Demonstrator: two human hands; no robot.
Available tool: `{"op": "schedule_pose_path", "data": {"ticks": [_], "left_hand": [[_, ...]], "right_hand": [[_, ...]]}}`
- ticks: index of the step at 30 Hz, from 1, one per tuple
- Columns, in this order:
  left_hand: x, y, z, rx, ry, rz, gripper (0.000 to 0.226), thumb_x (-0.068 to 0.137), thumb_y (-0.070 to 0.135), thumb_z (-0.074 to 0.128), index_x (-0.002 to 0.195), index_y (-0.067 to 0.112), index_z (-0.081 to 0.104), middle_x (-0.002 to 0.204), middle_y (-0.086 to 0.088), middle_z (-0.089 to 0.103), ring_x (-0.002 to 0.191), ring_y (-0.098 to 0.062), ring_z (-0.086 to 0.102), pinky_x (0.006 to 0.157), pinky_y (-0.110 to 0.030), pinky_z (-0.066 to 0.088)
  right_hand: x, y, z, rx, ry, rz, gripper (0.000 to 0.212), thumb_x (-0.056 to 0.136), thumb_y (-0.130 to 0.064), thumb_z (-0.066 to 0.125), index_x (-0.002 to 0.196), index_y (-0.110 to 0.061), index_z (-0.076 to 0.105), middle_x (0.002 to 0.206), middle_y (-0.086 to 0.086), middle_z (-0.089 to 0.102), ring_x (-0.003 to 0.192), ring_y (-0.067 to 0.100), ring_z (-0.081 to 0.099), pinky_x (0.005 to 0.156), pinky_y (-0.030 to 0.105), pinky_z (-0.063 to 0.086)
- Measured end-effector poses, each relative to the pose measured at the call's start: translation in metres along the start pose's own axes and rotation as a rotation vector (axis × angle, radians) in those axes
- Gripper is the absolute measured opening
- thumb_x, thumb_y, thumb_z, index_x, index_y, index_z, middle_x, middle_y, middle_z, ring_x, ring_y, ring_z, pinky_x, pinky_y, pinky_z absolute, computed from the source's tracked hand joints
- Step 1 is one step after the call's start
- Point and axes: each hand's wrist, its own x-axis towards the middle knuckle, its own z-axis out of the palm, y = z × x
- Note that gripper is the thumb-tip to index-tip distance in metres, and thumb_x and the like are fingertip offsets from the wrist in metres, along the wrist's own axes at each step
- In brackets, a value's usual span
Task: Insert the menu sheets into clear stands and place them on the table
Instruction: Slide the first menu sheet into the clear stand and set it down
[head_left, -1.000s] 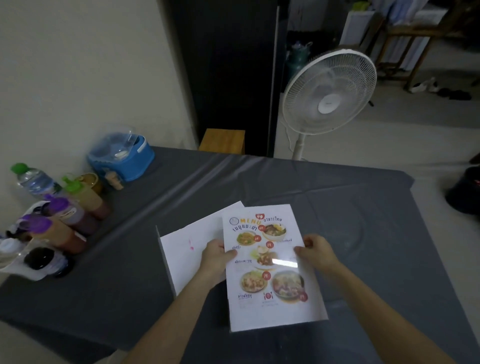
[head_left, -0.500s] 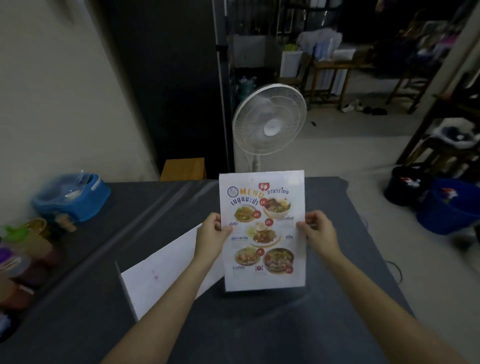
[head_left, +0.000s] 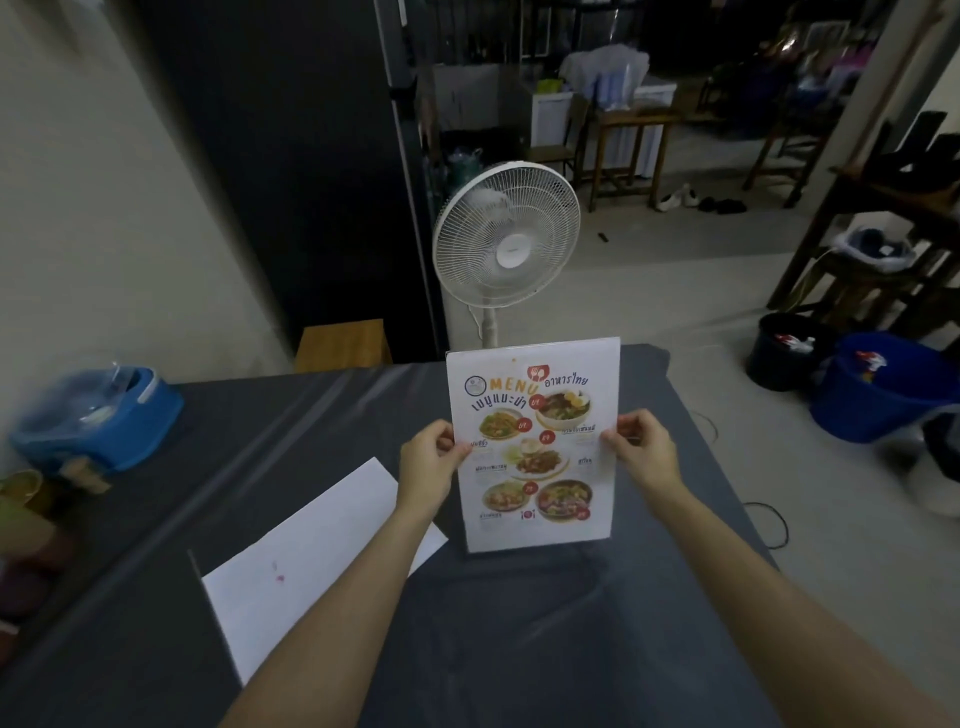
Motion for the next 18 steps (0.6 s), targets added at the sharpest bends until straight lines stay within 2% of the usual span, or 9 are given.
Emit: {"op": "schedule_pose_path", "data": {"ticks": [4,7,10,13,18], "left_hand": [[0.015,-0.005,0.001,0.018,-0.001,0.001,0.015,0.088,0.015,0.067,0.091,0.001,0.062,0.086,0.000,0.066,0.076,-0.011,0.062,0.060,-0.017,0.048],[0.022,-0.011,0.005,0.022,-0.009,0.009,0.014,0.087,0.015,0.068,0.090,0.002,0.063,0.085,0.000,0.066,0.074,-0.009,0.062,0.060,-0.016,0.048],[0.023,-0.016,0.011,0.030,-0.010,0.018,0.013,0.087,0.015,0.068,0.089,0.003,0.063,0.082,0.000,0.065,0.073,-0.011,0.060,0.061,-0.019,0.050],[0.021,-0.024,0.014,0.001,0.017,0.008,0.013,0.087,0.015,0.069,0.087,0.003,0.063,0.080,0.001,0.065,0.071,-0.011,0.060,0.060,-0.018,0.049],[0.013,-0.026,0.014,-0.028,0.020,0.012,0.010,0.089,0.016,0.067,0.085,0.010,0.060,0.080,0.006,0.063,0.072,0.000,0.059,0.060,-0.012,0.047]], "right_hand": [[0.012,0.003,0.009,0.016,-0.011,0.006,0.012,0.087,-0.009,0.064,0.087,-0.007,0.052,0.092,0.007,0.061,0.083,0.020,0.057,0.065,0.025,0.047],[0.018,0.009,0.013,0.025,-0.001,0.017,0.012,0.087,-0.009,0.064,0.089,-0.006,0.053,0.094,0.009,0.061,0.086,0.021,0.058,0.069,0.029,0.047],[0.021,0.016,0.013,0.028,0.016,0.017,0.012,0.087,-0.010,0.065,0.089,-0.005,0.054,0.094,0.009,0.062,0.084,0.021,0.057,0.065,0.023,0.046],[0.021,0.021,0.015,0.016,0.000,0.001,0.012,0.086,-0.010,0.065,0.089,-0.006,0.054,0.093,0.008,0.062,0.081,0.017,0.058,0.067,0.024,0.047],[0.020,0.020,0.019,0.030,-0.007,0.001,0.011,0.087,-0.009,0.063,0.090,-0.004,0.054,0.089,0.004,0.060,0.075,0.006,0.056,0.061,0.017,0.044]]}}
